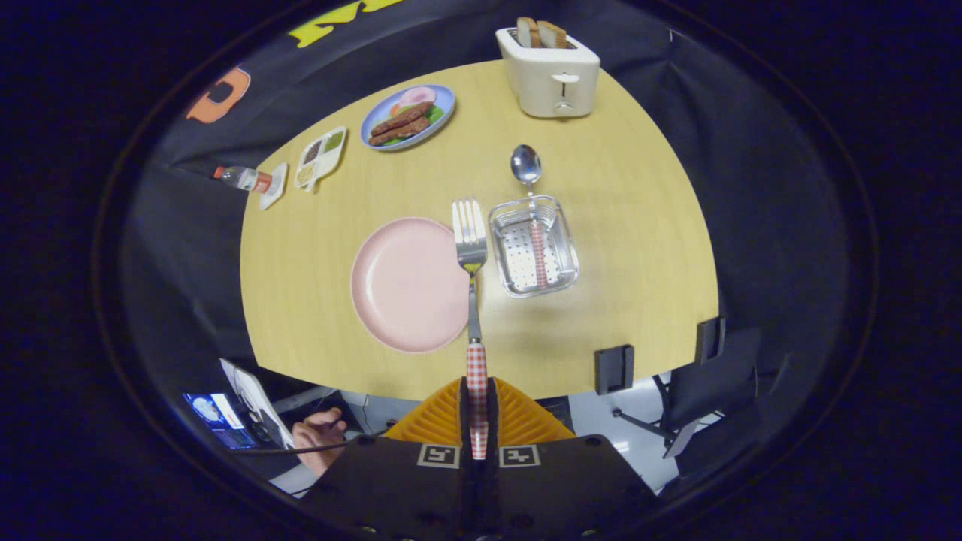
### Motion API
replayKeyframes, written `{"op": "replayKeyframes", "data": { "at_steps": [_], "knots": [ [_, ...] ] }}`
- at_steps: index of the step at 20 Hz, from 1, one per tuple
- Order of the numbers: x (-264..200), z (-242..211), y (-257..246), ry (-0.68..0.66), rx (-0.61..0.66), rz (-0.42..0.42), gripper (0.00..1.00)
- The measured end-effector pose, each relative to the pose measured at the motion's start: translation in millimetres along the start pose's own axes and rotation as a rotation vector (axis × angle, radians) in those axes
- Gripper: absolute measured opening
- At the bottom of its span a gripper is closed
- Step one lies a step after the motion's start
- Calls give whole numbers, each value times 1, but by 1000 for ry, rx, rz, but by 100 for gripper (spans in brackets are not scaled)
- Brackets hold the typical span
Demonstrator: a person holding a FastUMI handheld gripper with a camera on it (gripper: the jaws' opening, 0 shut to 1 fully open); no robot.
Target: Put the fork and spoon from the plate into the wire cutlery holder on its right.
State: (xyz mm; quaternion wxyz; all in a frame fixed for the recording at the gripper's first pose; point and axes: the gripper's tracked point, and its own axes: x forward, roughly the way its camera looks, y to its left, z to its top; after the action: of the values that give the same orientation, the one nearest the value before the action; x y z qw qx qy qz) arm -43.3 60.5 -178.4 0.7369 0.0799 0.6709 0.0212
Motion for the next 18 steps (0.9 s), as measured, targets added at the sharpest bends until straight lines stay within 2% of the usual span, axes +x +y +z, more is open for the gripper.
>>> {"op": "replayKeyframes", "data": {
  "at_steps": [2, 6, 10, 13, 17, 18],
  "knots": [
    [-3, 1, -15, 40, 25, -10, 4],
    [9, 4, -45, 140, -26, -79, 4],
    [23, 12, -49, 233, -45, -62, 4],
    [29, 19, -46, 310, -8, -55, 4],
    [35, 33, -47, 357, 13, -81, 4],
    [35, 34, -44, 365, 17, -85, 8]
  ]
}}
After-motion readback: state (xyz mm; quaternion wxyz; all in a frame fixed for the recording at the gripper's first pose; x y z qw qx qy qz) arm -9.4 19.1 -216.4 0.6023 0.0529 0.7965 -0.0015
